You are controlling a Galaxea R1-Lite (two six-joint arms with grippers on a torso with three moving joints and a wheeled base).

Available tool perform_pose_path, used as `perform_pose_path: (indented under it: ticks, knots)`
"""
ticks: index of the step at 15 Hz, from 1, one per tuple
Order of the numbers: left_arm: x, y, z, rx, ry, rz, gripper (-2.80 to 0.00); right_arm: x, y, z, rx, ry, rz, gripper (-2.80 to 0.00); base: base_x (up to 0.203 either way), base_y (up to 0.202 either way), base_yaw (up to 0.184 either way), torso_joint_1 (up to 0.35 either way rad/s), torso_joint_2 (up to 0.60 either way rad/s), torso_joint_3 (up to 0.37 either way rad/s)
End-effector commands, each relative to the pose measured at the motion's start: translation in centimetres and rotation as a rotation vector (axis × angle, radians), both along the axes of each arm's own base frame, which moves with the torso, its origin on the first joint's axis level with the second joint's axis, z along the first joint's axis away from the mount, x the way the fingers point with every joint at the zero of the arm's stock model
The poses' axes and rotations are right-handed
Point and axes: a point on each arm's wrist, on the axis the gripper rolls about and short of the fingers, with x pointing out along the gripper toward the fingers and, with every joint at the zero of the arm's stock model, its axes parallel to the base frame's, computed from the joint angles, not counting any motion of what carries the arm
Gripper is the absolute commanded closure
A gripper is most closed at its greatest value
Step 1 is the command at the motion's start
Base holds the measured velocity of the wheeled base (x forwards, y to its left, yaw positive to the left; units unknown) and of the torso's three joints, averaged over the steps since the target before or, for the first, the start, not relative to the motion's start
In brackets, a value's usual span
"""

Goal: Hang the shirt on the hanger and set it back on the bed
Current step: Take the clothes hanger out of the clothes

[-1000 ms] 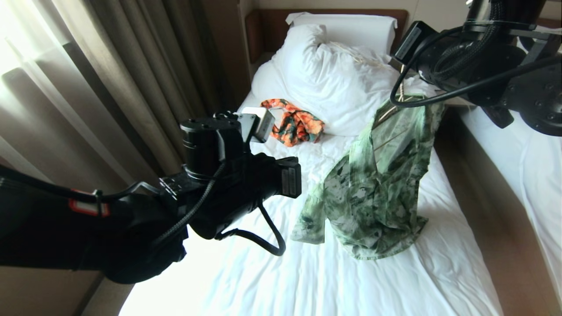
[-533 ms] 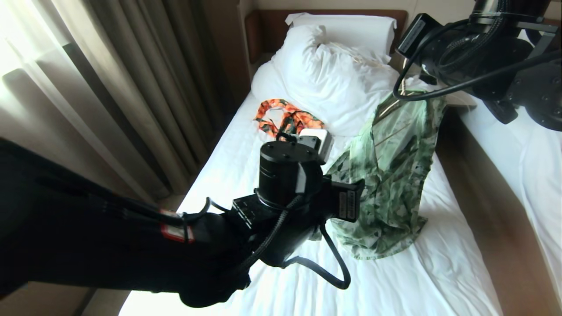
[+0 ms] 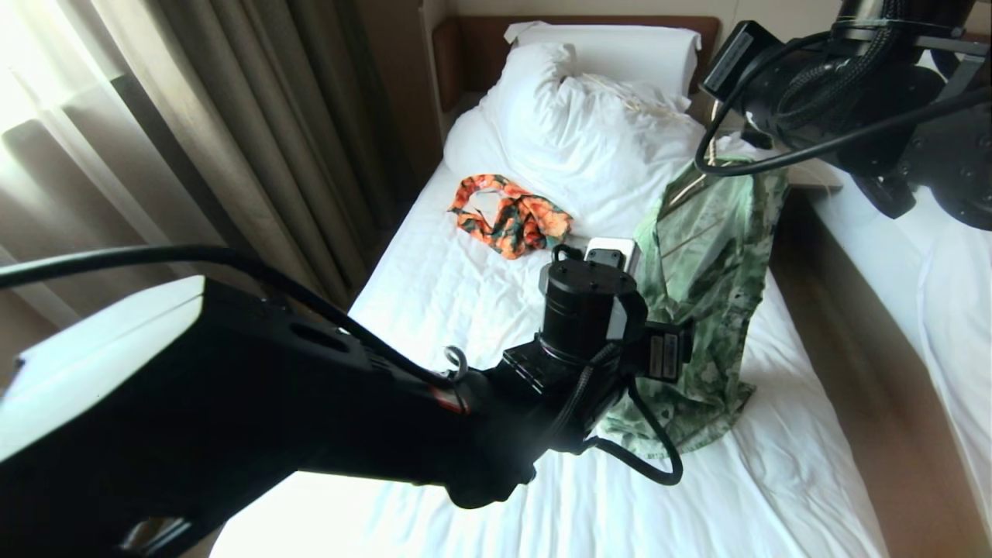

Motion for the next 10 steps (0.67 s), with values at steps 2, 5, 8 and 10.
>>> perform_pose_path:
  ticks: [2,5,8,10]
  knots:
    - [1.1,-1.5,-1.1,-0.002,-0.007,0.004,-2.8,-0.4,-0.1,0.4,0.009,-0.01,0.001,0.0,0.0,0.0,0.0,0.0,0.0,0.0]
    - [2.1,-1.1,-1.3,0.006,-0.014,0.025,-2.8,-0.8,-0.3,0.7,0.013,-0.016,0.001,0.0,0.0,0.0,0.0,0.0,0.0,0.0]
    - [2.6,-1.6,0.7,-0.053,-0.055,0.028,-2.8,-0.8,-0.3,0.6,0.021,-0.012,0.003,0.0,0.0,0.0,0.0,0.0,0.0,0.0]
    - [2.6,-2.0,1.5,-0.079,-0.073,0.023,-2.8,-0.7,-0.3,0.3,0.024,-0.005,0.004,0.0,0.0,0.0,0.0,0.0,0.0,0.0]
